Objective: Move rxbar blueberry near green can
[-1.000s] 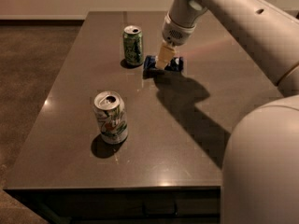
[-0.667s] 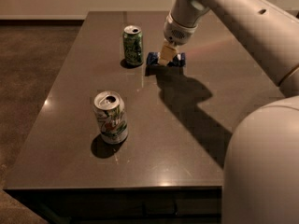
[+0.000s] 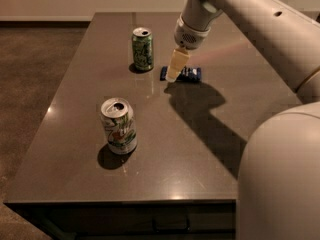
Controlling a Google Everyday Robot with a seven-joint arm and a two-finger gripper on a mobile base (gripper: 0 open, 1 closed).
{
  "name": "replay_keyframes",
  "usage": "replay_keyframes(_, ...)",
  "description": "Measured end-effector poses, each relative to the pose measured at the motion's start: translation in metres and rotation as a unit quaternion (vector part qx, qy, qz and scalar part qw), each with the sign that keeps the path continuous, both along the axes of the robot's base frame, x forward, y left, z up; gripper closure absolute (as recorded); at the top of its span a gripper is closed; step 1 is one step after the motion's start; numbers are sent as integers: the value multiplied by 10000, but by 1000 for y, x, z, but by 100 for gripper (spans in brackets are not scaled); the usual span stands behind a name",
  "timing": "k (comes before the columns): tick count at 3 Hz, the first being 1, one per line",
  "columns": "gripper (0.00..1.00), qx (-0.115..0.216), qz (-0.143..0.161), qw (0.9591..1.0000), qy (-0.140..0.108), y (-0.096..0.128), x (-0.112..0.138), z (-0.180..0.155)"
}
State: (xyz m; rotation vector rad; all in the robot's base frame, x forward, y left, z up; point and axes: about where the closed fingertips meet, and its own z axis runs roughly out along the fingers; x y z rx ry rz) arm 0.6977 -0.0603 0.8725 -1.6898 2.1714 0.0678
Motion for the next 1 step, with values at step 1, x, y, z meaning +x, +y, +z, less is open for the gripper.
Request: replay_keyframes(1, 0, 0, 0, 10000, 0, 0, 0, 0)
